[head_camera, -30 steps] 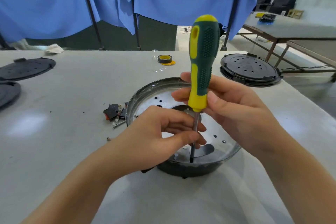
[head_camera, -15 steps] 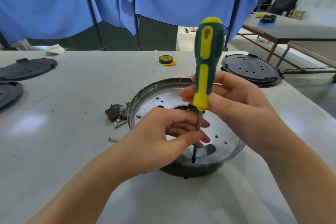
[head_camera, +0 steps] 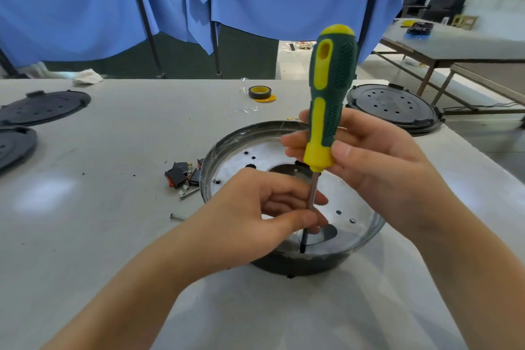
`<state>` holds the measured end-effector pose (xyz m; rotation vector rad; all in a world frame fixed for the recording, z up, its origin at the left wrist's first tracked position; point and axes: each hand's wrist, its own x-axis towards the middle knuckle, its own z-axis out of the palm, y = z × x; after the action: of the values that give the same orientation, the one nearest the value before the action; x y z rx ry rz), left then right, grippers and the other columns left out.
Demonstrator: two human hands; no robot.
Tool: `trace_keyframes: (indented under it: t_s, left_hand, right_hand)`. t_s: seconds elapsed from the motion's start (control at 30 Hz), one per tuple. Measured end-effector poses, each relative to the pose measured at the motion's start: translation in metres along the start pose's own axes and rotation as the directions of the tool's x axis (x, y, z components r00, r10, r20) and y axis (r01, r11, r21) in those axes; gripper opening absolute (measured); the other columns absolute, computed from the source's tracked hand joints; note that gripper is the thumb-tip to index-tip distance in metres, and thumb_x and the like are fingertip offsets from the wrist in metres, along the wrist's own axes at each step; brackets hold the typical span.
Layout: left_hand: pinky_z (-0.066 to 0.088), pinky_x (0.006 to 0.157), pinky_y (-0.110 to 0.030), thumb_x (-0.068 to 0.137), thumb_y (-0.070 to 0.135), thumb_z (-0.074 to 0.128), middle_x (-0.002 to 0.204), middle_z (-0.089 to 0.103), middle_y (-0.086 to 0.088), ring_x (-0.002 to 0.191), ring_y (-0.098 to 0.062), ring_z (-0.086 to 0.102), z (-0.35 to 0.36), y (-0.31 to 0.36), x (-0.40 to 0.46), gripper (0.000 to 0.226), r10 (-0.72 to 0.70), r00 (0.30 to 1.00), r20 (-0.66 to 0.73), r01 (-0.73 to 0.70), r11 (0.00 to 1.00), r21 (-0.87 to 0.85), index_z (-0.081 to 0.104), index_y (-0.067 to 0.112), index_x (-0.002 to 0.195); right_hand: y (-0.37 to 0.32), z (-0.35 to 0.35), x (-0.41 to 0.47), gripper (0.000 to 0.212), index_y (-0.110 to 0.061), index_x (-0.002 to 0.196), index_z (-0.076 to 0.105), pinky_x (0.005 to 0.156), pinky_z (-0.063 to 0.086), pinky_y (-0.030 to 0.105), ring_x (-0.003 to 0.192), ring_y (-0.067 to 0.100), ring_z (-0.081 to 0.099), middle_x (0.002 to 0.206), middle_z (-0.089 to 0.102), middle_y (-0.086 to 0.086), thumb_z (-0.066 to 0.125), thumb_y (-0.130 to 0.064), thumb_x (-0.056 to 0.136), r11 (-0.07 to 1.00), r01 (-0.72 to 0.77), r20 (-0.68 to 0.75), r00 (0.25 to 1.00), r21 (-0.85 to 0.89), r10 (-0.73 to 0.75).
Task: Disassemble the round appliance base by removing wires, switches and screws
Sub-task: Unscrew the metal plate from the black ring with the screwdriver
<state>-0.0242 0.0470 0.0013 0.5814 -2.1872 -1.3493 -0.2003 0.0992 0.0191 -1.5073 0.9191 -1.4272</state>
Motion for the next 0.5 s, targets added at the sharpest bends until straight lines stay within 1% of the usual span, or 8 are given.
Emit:
trace_keyframes:
  t_s: [0.07, 0.13, 0.17, 0.23, 0.33, 0.4, 0.47, 0.5]
  left_hand:
    - [0.056, 0.071, -0.019, 0.075, 0.007, 0.078, 0.075, 0.075, 0.003, 0.069, -0.010, 0.072, 0.0015, 0.0009, 0.0015, 0.018, 0.003, 0.998, -0.068, -0.002, 1.000, 0.020, 0.072, 0.024, 0.078]
    - [0.057, 0.066, -0.021, 0.067, 0.010, 0.084, 0.067, 0.071, 0.000, 0.062, -0.013, 0.068, 0.0041, -0.0004, 0.0027, 0.020, 0.035, 0.989, -0.141, -0.026, 0.998, 0.060, 0.067, 0.021, 0.067]
    - [0.056, 0.065, -0.021, 0.064, 0.012, 0.086, 0.066, 0.069, 0.000, 0.060, -0.013, 0.067, 0.0052, -0.0009, 0.0029, 0.022, 0.049, 0.986, -0.161, -0.037, 0.996, 0.077, 0.065, 0.020, 0.064]
    - [0.056, 0.065, -0.021, 0.065, 0.015, 0.086, 0.066, 0.068, 0.001, 0.061, -0.012, 0.066, 0.0058, -0.0013, 0.0028, 0.022, 0.056, 0.985, -0.163, -0.042, 0.995, 0.086, 0.064, 0.018, 0.066]
    - [0.056, 0.075, -0.019, 0.078, 0.015, 0.077, 0.080, 0.074, 0.008, 0.073, -0.005, 0.070, 0.0031, -0.0010, 0.0013, 0.010, 0.036, 0.998, -0.053, -0.032, 0.997, 0.067, 0.072, 0.019, 0.084]
    - [0.056, 0.080, -0.023, 0.082, 0.011, 0.072, 0.085, 0.076, 0.006, 0.078, -0.007, 0.072, 0.0012, -0.0012, 0.0008, 0.013, 0.032, 0.999, -0.020, -0.031, 0.998, 0.055, 0.073, 0.021, 0.091]
    - [0.058, 0.075, -0.028, 0.078, 0.009, 0.076, 0.078, 0.075, 0.002, 0.072, -0.013, 0.072, 0.0016, -0.0004, 0.0011, 0.012, 0.028, 0.998, -0.060, -0.025, 0.999, 0.047, 0.073, 0.020, 0.083]
    - [0.059, 0.072, -0.029, 0.074, 0.010, 0.079, 0.073, 0.074, 0.001, 0.068, -0.015, 0.071, 0.0022, -0.0003, 0.0015, 0.012, 0.027, 0.995, -0.095, -0.023, 0.999, 0.047, 0.072, 0.020, 0.076]
  right_hand:
    - [0.0000, 0.0017, 0.0002, 0.028, -0.021, 0.112, 0.066, 0.084, 0.053, 0.027, 0.102, 0.019, 0.068, 0.105, 0.073, 0.000, 0.059, -0.017, 0.086, 0.999, 0.005, -0.017, 1.000, -0.045, -0.006]
    - [0.0010, 0.0047, 0.0005, 0.028, -0.025, 0.104, 0.072, 0.077, 0.054, 0.023, 0.092, 0.013, 0.069, 0.099, 0.073, -0.007, 0.072, -0.025, 0.076, 0.995, 0.031, -0.056, 0.998, -0.095, -0.037]
    - [0.0010, 0.0059, 0.0007, 0.030, -0.025, 0.100, 0.073, 0.074, 0.054, 0.022, 0.087, 0.012, 0.069, 0.095, 0.074, -0.007, 0.073, -0.026, 0.070, 0.995, 0.044, -0.078, 0.996, -0.092, -0.051]
    - [0.0017, 0.0050, 0.0007, 0.035, -0.019, 0.101, 0.071, 0.073, 0.055, 0.022, 0.084, 0.014, 0.071, 0.091, 0.074, -0.001, 0.071, -0.023, 0.067, 0.996, 0.069, -0.100, 0.992, -0.053, -0.074]
    - [0.0001, 0.0018, 0.0003, 0.037, -0.014, 0.115, 0.061, 0.081, 0.054, 0.027, 0.095, 0.023, 0.070, 0.098, 0.074, 0.005, 0.061, -0.020, 0.079, 0.999, 0.042, -0.035, 0.998, -0.025, -0.043]
    - [-0.0009, -0.0012, -0.0002, 0.034, -0.014, 0.119, 0.060, 0.086, 0.053, 0.029, 0.104, 0.025, 0.068, 0.104, 0.073, 0.006, 0.052, -0.014, 0.085, 1.000, 0.009, 0.006, 1.000, -0.001, -0.009]
    - [-0.0014, -0.0014, -0.0001, 0.034, -0.018, 0.119, 0.062, 0.086, 0.052, 0.028, 0.105, 0.021, 0.066, 0.106, 0.072, 0.002, 0.053, -0.013, 0.086, 1.000, -0.006, 0.004, 1.000, -0.028, 0.006]
    - [-0.0011, -0.0002, 0.0003, 0.032, -0.022, 0.116, 0.065, 0.085, 0.053, 0.028, 0.102, 0.017, 0.066, 0.105, 0.072, -0.002, 0.059, -0.017, 0.085, 0.998, 0.004, -0.014, 1.000, -0.068, -0.005]
